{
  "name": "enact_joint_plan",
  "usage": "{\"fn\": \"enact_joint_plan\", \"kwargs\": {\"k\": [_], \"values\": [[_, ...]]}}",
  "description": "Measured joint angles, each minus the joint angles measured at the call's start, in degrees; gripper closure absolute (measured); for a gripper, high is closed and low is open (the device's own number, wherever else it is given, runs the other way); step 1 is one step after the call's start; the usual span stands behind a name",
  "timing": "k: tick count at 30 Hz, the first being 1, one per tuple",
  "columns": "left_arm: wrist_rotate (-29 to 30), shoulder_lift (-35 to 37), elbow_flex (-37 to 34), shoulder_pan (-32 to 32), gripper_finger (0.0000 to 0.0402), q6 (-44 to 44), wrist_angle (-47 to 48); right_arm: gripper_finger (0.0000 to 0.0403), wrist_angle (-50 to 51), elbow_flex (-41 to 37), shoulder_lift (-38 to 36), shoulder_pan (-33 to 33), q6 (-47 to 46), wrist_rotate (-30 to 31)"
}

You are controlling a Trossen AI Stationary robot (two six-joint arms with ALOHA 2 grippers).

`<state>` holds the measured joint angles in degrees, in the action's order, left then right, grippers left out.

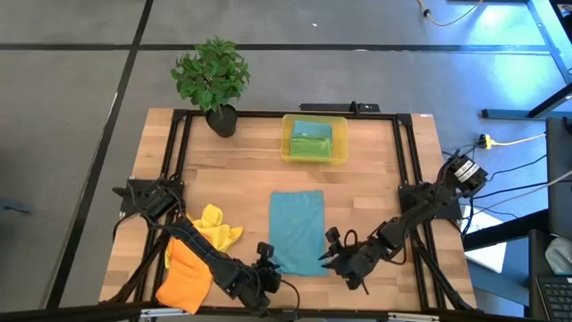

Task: Fold microfiber towels
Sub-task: Fold the blue microfiber towel

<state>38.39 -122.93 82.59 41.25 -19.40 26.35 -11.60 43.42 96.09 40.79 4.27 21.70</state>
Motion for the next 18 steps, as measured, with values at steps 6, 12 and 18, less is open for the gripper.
{"fn": "enact_joint_plan", "kwargs": {"k": [6, 12, 18], "values": [[0.1, 0.1, 0.0, -0.5, 0.0401, -1.3, -0.4, 0.0204, -0.7, 0.0, 2.6, 1.9, -1.5, 0.3], [-0.2, 0.6, -0.3, -1.3, 0.0401, -1.6, -0.9, 0.0138, -3.1, 0.0, 5.7, 4.2, 0.5, 4.4], [0.1, 5.5, -5.2, -1.6, 0.0401, 0.5, -8.4, 0.0123, -4.8, 0.0, 9.0, 5.2, -1.0, 5.8]]}}
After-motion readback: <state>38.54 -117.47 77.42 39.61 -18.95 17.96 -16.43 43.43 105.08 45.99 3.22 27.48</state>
